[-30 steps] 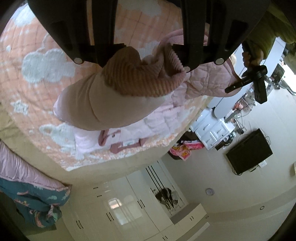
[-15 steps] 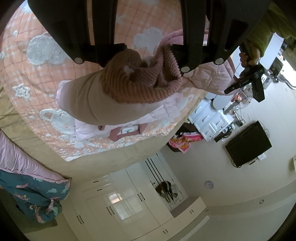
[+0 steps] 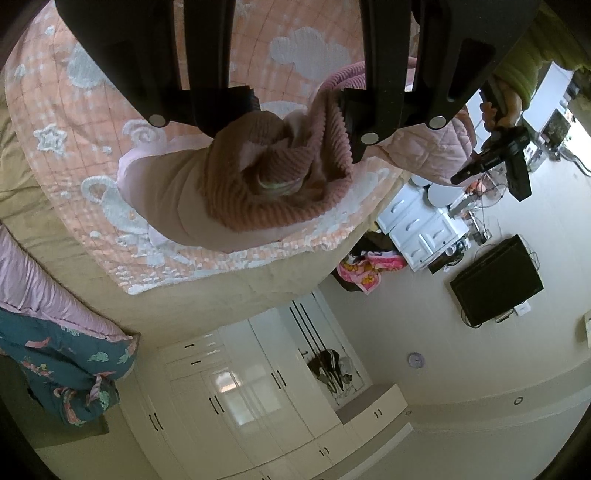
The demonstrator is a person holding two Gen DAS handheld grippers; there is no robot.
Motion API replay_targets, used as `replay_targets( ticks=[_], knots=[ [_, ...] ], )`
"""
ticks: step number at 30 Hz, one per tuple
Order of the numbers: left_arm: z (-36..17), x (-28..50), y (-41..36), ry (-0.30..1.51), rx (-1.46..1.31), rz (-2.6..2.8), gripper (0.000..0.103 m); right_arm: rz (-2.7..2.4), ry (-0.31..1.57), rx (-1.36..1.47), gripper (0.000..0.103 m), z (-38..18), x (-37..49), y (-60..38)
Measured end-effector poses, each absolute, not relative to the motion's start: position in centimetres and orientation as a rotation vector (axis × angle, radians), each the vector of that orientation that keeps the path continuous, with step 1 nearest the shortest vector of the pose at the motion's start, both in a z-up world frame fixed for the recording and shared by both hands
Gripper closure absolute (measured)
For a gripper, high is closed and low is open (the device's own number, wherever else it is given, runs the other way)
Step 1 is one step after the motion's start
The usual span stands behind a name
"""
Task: Fold large clothes
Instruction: 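Hold the gathered jacket raised above the bed with both tools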
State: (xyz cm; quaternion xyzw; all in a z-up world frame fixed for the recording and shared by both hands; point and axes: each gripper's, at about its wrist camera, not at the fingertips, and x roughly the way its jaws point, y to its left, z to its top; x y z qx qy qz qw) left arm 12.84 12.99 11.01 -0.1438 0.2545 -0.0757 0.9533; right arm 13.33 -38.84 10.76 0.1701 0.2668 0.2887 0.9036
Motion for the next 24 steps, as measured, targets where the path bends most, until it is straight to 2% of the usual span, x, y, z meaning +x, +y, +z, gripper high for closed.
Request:
replay_targets(
  ticks=[24],
  knots=[
    [12.4, 18.5, 13.5, 0.522, -0.275, -0.095, 0.093, 0.571, 0.573, 0.427, 0.075, 12.2, 19.1, -39.0]
  ],
)
